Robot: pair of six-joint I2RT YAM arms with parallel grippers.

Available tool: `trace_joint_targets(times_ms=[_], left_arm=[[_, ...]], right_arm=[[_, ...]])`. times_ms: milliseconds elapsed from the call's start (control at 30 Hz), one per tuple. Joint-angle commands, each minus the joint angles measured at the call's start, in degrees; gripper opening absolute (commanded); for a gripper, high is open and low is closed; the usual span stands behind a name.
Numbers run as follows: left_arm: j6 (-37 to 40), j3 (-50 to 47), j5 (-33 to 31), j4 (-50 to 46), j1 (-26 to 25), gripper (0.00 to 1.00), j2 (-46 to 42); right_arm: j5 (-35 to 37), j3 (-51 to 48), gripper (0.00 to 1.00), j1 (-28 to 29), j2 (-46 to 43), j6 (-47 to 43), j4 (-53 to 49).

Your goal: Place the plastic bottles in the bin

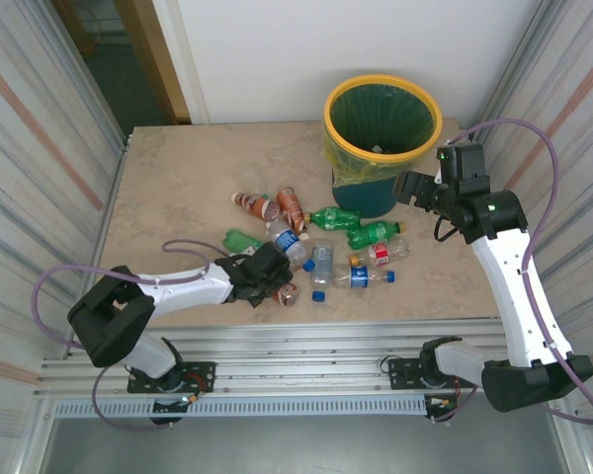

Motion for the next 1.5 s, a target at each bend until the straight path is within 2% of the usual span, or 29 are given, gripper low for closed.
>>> trace_joint_targets(times_ms=[0,233,433,700,900,1133,1333,1467], left_arm=[[-2.79,-1.81,-1.26,-3.18,-0.45,0.7,-1.72],[-5.04,-4.13,-4.18,-4.05,-0.45,0.55,-4.97],[-3.78,-4.94,-9.71,-6.54,-0.28,0.42,-10.38],[1.98,-6.38,-18.95,-11.92,-0.22,0.37,-22.76],[16.25,-6.48,-23.87,-8.61,-0.18,0.38,-32.09],[37.93,-4.93,-21.62,4.16,-0.05,0.38,-38.15],[58.18,-4.84,-10.98,20.27,-0.01,0.38,-39.06],[67.16,-4.85,-2.21,28.76,-0.01,0.39,-38.28]], right_arm=[[0.3,-0.69,0.98,0.23,-1.19,1.04,1.27],[0.21,-1.03,0.98,0.27,-1.89,1.31,2.0],[-0.87,-1.36,0.98,0.28,-2.55,1.49,3.1],[-6.46,-3.83,0.98,0.27,-4.72,0.08,7.25],[-13.22,-4.37,0.98,0.44,-5.28,-0.39,10.66],[-20.7,-5.68,0.98,2.13,-6.41,-0.23,16.29],[-30.1,-5.38,0.98,4.89,-4.77,1.44,21.54],[-35.01,-4.32,1.0,8.5,-2.1,2.62,24.75]])
